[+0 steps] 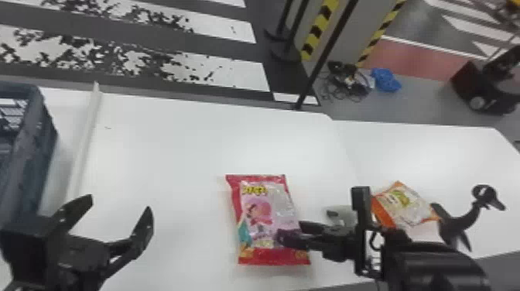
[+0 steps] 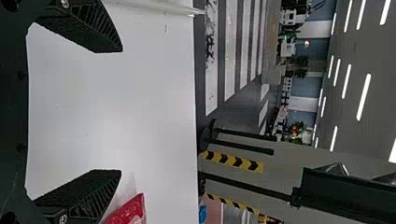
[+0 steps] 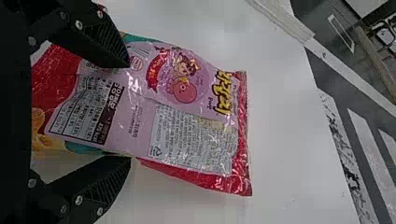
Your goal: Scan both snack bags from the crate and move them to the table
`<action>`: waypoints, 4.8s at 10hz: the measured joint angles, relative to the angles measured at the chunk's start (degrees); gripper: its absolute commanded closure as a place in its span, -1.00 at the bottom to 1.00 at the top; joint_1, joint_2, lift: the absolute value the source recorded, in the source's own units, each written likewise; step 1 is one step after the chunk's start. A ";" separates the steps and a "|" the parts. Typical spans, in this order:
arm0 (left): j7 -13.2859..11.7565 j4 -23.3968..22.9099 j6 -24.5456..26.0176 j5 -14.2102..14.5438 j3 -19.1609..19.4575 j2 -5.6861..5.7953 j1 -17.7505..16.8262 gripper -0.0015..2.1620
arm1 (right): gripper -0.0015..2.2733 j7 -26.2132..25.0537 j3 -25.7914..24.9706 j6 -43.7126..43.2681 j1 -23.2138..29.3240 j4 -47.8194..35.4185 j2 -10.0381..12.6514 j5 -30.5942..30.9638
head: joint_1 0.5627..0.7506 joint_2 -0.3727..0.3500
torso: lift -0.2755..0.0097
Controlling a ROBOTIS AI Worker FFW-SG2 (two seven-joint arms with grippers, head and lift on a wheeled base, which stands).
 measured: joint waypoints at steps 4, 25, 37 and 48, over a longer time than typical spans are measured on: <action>0.00 1.40 -0.03 0.36 -0.06 -0.16 -0.64 -0.94 | 0.98 0.36 0.38 -6.64 1.04 0.75 -0.13 2.58 | 0.41 -0.92 | 0.32; 0.63 1.73 -0.58 -1.03 -1.58 -0.18 0.60 -0.94 | -0.96 -6.38 -10.00 29.54 -0.21 -6.45 -3.97 -14.96 | 0.41 -0.94 | 0.32; 1.56 3.22 0.14 -1.71 -3.28 -0.26 -0.97 -0.94 | 0.97 -2.51 9.77 31.58 -13.00 4.09 -8.55 -1.22 | 0.41 -0.94 | 0.32; 1.67 3.91 -1.20 -2.01 -4.03 -0.13 -0.06 -0.94 | 0.98 -9.62 -20.75 36.30 -5.62 -12.58 -2.79 -24.66 | 0.41 -0.94 | 0.32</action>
